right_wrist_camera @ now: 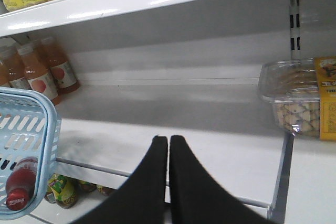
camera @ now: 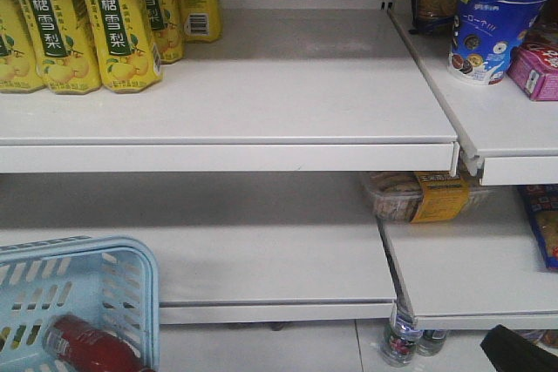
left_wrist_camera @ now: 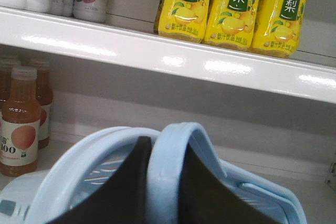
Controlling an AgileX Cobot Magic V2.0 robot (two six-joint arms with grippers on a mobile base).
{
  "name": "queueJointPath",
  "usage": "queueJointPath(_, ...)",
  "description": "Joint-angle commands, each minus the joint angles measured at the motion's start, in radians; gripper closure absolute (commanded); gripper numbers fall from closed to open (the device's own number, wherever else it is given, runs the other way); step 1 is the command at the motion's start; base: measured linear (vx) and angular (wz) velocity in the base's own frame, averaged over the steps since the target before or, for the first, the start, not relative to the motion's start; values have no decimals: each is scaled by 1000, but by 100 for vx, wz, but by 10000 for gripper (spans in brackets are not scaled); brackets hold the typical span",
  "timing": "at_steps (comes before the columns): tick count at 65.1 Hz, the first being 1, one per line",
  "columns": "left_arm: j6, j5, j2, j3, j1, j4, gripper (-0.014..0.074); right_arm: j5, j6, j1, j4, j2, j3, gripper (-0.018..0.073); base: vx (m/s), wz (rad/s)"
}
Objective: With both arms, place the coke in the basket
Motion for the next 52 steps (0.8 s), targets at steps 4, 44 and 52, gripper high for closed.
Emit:
queueJointPath(4,-31,-171,-13,-30,4,-23,603,18,-2,-4,-14,9,-31,564,0,0)
queueJointPath(44,-31,-171,-13,-30,4,-23,603,37,-17,-4,-14,9,-31,564,0,0)
queueJointPath(52,-31,-171,-13,-30,4,-23,603,44,-11,-4,16,9,-31,564,0,0)
